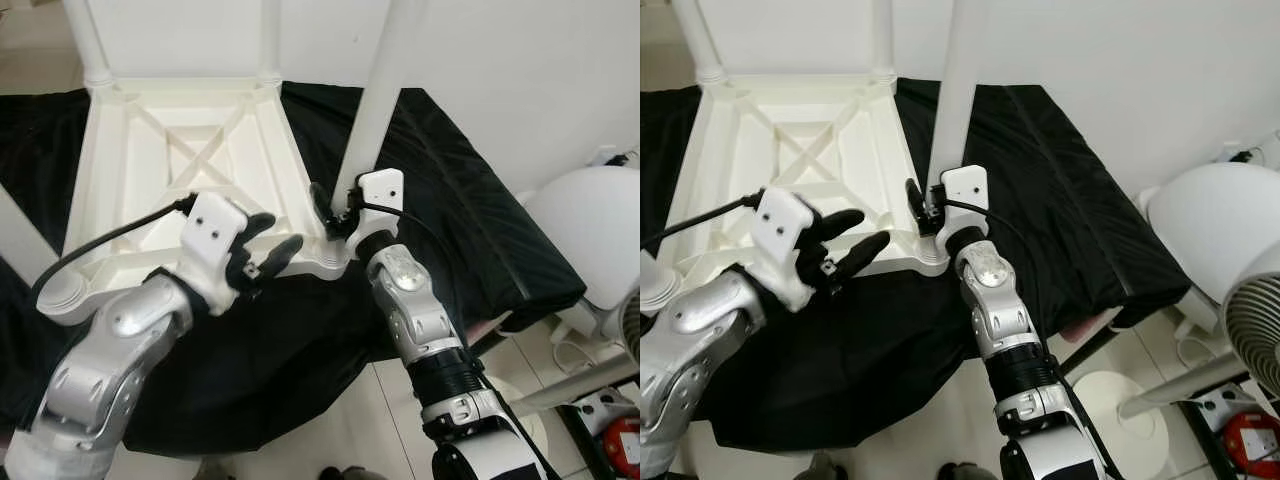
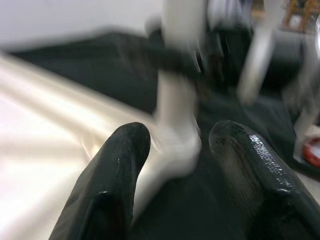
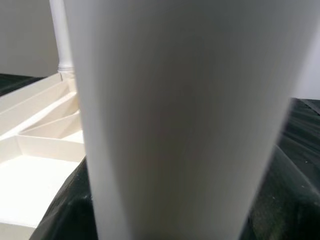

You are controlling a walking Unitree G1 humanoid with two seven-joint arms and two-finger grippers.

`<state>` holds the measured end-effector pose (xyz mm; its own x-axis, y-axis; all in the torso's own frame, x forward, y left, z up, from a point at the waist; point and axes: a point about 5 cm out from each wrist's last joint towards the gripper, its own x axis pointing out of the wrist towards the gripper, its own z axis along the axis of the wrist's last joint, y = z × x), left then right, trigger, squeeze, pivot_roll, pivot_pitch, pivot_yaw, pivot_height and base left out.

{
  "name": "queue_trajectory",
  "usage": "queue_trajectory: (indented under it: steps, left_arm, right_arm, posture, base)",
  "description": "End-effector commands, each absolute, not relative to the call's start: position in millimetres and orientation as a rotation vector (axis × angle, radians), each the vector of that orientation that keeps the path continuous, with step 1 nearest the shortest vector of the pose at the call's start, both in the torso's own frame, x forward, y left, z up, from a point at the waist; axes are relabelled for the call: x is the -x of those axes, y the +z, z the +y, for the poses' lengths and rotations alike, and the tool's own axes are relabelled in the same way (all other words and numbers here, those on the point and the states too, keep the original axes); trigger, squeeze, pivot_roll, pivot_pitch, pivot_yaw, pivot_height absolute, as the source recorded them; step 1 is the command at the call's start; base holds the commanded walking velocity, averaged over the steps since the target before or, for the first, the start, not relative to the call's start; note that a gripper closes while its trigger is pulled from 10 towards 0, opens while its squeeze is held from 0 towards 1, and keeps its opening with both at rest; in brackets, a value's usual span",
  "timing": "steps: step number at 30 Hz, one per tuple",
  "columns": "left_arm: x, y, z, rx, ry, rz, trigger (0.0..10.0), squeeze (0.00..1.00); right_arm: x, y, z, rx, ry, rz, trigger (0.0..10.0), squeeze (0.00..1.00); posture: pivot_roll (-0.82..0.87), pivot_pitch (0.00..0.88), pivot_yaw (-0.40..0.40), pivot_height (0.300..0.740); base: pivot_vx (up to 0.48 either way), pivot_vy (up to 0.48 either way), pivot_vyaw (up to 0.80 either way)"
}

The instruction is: Building children table

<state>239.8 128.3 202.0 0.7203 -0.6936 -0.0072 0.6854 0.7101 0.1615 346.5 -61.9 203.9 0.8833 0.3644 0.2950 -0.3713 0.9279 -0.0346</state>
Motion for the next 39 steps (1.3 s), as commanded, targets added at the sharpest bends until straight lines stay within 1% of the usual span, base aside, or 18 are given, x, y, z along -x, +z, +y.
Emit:
queue_trajectory:
  steps: [1,4,7,10,11,12,14,15,17,18,19,20,25,27,28,29,37,39]
  left_arm:
    - [-233.9,197.1,124.2,-0.162,-0.848,-0.023,10.0,0.0]
    - [-217.6,184.6,116.6,-0.121,-0.882,0.019,10.0,0.0]
    - [-212.4,179.1,113.7,-0.083,-0.9,0.054,10.0,0.0]
    - [-210.9,177.7,113.4,-0.08,-0.905,0.061,10.0,0.0]
    - [-209.9,177.0,112.3,-0.064,-0.908,0.066,10.0,0.0]
    - [-209.9,177.0,112.3,-0.064,-0.908,0.066,10.0,0.0]
    - [-208.0,178.7,109.4,-0.013,-0.92,0.066,10.0,0.0]
    - [-208.0,178.7,109.4,-0.013,-0.92,0.066,10.0,0.0]
    - [-204.1,179.2,107.9,0.026,-0.943,0.074,10.0,0.0]
    - [-204.1,179.2,107.9,0.026,-0.943,0.074,10.0,0.0]
    - [-202.5,178.2,108.0,0.036,-0.953,0.083,10.0,0.0]
    - [-200.7,177.2,108.4,0.036,-0.961,0.09,10.0,0.0]
    - [-198.5,176.9,108.6,0.048,-0.973,0.097,10.0,0.0]
    - [-194.5,177.4,109.1,0.068,-0.99,0.111,10.0,0.0]
    - [-194.5,177.4,109.1,0.068,-0.99,0.111,10.0,0.0]
    - [-193.8,177.4,109.1,0.069,-0.992,0.113,10.0,0.0]
    - [-193.0,180.6,109.0,0.077,-0.991,0.11,10.0,0.0]
    - [-193.5,180.9,109.2,0.081,-0.986,0.11,10.0,0.0]
  right_arm:
    - [-349.7,201.3,-67.9,-0.04,0.354,-0.287,10.0,0.0]
    - [-352.7,202.3,-67.2,-0.04,0.347,-0.284,10.0,0.0]
    - [-354.0,201.4,-66.6,-0.046,0.341,-0.272,10.0,0.0]
    - [-354.4,201.0,-66.4,-0.049,0.339,-0.267,10.0,0.0]
    - [-355.1,199.9,-66.8,-0.093,0.336,-0.251,10.0,0.0]
    - [-355.1,199.9,-66.8,-0.093,0.336,-0.251,10.0,0.0]
    - [-356.7,198.6,-67.7,-0.198,0.335,-0.225,10.0,0.0]
    - [-356.7,198.6,-67.7,-0.198,0.335,-0.225,10.0,0.0]
    - [-358.0,200.1,-68.3,-0.302,0.352,-0.211,10.0,0.0]
    - [-358.0,200.1,-68.3,-0.302,0.352,-0.211,10.0,0.0]
    - [-358.7,201.2,-68.6,-0.339,0.354,-0.207,8.7,0.0]
    - [-359.7,202.4,-68.5,-0.358,0.355,-0.206,10.0,0.0]
    - [-361.2,204.1,-68.3,-0.418,0.355,-0.198,10.0,0.0]
    - [-362.0,205.7,-66.3,-0.592,0.37,-0.173,10.0,0.0]
    - [-362.0,205.7,-66.3,-0.592,0.37,-0.173,10.0,0.0]
    - [-361.9,205.7,-65.7,-0.627,0.372,-0.167,10.0,0.0]
    - [-360.5,205.1,-62.1,-0.652,0.395,-0.158,10.0,0.0]
    - [-359.8,205.9,-61.0,-0.623,0.404,-0.167,10.0,0.0]
  posture:
    - [0.1,0.13,-0.094,0.74]
    - [0.11,0.138,-0.1,0.74]
    - [0.11,0.142,-0.105,0.74]
    - [0.11,0.142,-0.105,0.74]
    - [0.11,0.144,-0.107,0.74]
    - [0.11,0.144,-0.107,0.74]
    - [0.11,0.144,-0.109,0.74]
    - [0.11,0.144,-0.109,0.74]
    - [0.12,0.143,-0.113,0.74]
    - [0.12,0.143,-0.113,0.74]
    - [0.12,0.143,-0.113,0.74]
    - [0.12,0.143,-0.117,0.74]
    - [0.12,0.144,-0.121,0.74]
    - [0.12,0.144,-0.121,0.74]
    - [0.12,0.144,-0.121,0.74]
    - [0.13,0.145,-0.125,0.74]
    - [0.13,0.148,-0.129,0.74]
    - [0.13,0.148,-0.129,0.74]
  base:
    - [0.0,0.0,0.0]
    - [0.0,0.0,0.0]
    - [0.0,0.0,0.0]
    - [0.0,0.0,0.0]
    - [0.0,0.0,0.0]
    - [0.0,0.0,0.0]
    - [0.0,0.0,0.0]
    - [0.0,0.0,0.0]
    - [0.0,0.0,0.0]
    - [0.0,0.0,0.0]
    - [0.0,0.0,0.0]
    - [0.0,0.0,0.0]
    - [0.0,0.0,0.0]
    - [0.0,0.0,0.0]
    - [0.0,0.0,0.0]
    - [0.0,0.0,0.0]
    - [0.0,0.0,0.0]
    - [0.0,0.0,0.0]
